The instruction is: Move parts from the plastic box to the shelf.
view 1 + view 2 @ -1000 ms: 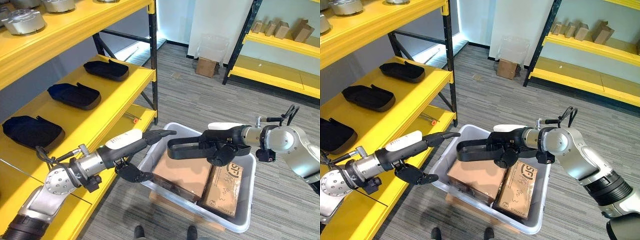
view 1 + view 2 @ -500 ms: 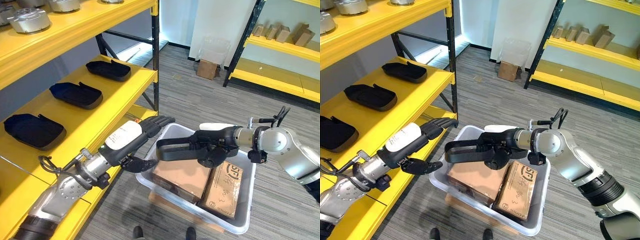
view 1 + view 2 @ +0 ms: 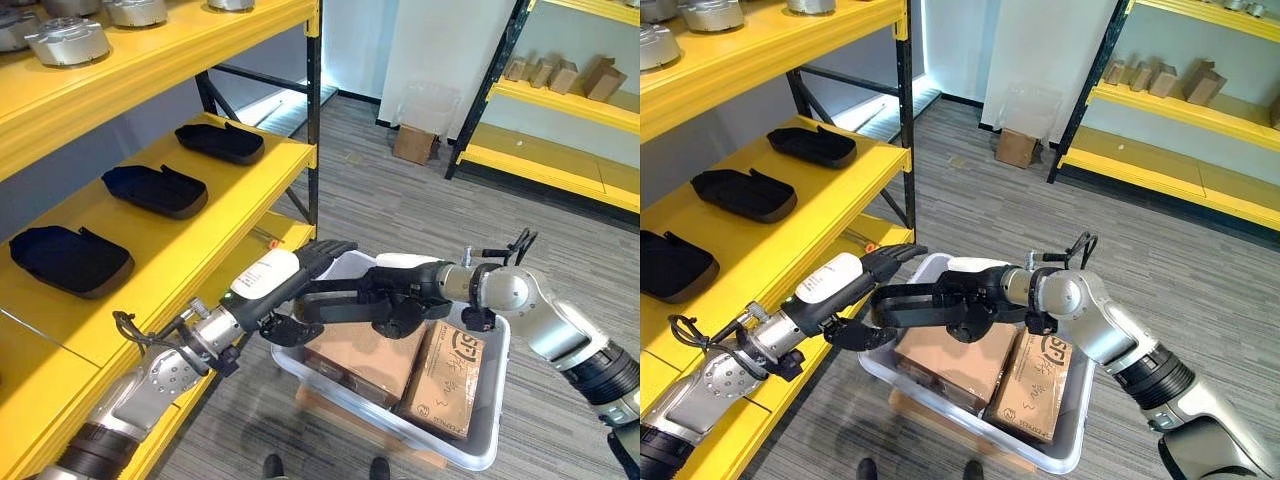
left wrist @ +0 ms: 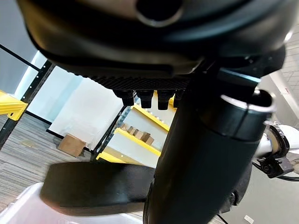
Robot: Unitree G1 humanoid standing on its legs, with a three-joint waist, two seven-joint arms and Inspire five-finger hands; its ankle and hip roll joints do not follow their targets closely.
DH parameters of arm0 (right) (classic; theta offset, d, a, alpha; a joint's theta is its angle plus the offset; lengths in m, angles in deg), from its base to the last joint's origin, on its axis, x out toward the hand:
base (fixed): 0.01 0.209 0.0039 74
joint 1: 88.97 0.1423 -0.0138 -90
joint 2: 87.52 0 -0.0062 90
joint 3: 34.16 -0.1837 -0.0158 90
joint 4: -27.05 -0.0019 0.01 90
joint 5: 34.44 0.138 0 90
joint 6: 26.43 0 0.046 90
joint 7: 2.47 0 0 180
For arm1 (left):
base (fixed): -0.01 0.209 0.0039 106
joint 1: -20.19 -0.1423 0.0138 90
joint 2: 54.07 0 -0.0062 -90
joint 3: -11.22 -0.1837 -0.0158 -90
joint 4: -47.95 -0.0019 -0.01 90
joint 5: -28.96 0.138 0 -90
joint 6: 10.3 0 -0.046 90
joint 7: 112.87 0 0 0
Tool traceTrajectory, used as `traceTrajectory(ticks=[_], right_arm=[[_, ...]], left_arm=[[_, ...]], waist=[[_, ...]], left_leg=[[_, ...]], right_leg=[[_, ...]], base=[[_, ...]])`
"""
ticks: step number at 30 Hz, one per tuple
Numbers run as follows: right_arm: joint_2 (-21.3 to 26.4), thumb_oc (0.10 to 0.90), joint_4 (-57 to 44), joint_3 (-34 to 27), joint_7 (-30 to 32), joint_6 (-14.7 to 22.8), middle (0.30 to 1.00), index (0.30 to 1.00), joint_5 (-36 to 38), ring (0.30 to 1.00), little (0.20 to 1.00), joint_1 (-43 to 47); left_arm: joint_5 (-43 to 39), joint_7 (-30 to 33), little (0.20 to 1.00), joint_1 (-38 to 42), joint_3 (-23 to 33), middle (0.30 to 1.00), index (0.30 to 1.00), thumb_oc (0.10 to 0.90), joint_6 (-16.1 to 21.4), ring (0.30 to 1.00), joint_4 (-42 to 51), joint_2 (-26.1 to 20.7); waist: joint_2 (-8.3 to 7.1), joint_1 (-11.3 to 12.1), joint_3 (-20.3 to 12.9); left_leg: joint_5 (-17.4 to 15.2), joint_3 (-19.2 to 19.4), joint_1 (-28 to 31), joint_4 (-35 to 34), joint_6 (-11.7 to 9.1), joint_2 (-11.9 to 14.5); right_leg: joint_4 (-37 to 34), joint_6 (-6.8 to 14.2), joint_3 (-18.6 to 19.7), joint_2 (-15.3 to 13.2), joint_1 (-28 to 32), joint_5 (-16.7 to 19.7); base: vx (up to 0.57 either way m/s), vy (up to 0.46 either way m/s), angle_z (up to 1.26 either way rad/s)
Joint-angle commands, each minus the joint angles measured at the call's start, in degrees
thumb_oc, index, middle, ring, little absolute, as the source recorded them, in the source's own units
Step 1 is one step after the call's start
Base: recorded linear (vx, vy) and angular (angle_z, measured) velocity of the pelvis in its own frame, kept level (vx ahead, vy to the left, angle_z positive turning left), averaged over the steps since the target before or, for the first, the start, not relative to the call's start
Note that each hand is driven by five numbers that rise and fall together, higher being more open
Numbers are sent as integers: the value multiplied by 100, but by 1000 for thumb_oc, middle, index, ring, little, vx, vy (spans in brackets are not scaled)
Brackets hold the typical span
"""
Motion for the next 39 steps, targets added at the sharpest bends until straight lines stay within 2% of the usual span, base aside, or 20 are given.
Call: traceTrajectory(ticks=[1,8,11,17,23,25,26,28,32,39], right_arm=[[-159,400,-128,61,527,525,300,300,-12,300,300,1098],[-333,400,-154,108,823,552,300,300,-19,300,300,1155],[-438,400,-175,105,810,341,300,300,-59,300,300,1166],[-368,400,150,128,890,224,300,300,-292,300,300,1081],[-187,400,323,46,848,236,300,300,-227,300,300,1143],[-125,400,326,57,815,241,300,300,-248,300,300,1163],[-90,400,366,73,750,271,300,300,-253,300,300,1183],[16,400,330,100,772,306,300,300,-265,300,300,1188],[42,400,397,95,810,497,300,300,-218,300,300,1228],[-63,400,243,236,792,670,300,300,140,300,300,1368]], left_arm=[[-320,317,1000,780,-164,1000,1000,900,230,1000,5,395],[-293,332,1000,898,-264,1000,1000,900,155,1000,15,357],[-158,341,1000,819,-284,1000,1000,900,125,1000,14,377],[145,591,1000,606,-108,1000,1000,900,567,1000,28,113],[920,1067,1000,429,38,1000,1000,900,910,1000,-60,-330],[1150,1363,1000,432,65,1000,1000,900,877,1000,-89,-445],[1517,1724,1000,453,88,1000,1000,900,896,1000,-165,-573],[1300,1700,1000,486,86,1000,1000,900,710,1000,-313,-667],[1852,1935,1000,519,29,1000,1000,900,794,1000,-428,-671],[2050,2146,1000,741,-314,1000,1000,900,684,1000,-527,-657]], waist=[[61,40,-417],[68,99,-306],[110,106,-321],[129,162,-312],[160,155,-309],[167,152,-297],[175,148,-291],[171,137,-288],[179,122,-260],[204,70,-243]], left_leg=[[-377,269,334,-50,-175,371],[-381,244,273,-50,-163,370],[-383,228,320,-50,-173,386],[-385,217,346,-50,-179,379],[-362,237,349,-50,-196,393],[-354,239,340,-50,-196,395],[-346,246,341,-50,-194,394],[-348,249,332,-50,-199,397],[-342,247,317,-50,-191,399],[-336,267,297,-50,-190,402]], right_leg=[[-10,559,-238,-395,13,-21],[-10,580,-249,-432,-61,2],[-10,571,-253,-434,-18,-23],[-10,577,-326,-464,19,-29],[-10,583,-337,-469,19,-21],[-10,583,-342,-472,10,-14],[-10,585,-344,-471,14,-10],[-10,590,-338,-470,3,-8],[-10,580,-324,-459,-7,-7],[-10,580,-267,-449,-42,-4]], base=[[0,0,0],[-39,-14,1],[12,9,0],[5,4,0],[-1,0,1],[0,0,0],[0,0,0],[0,0,0],[0,0,0],[0,0,0]])
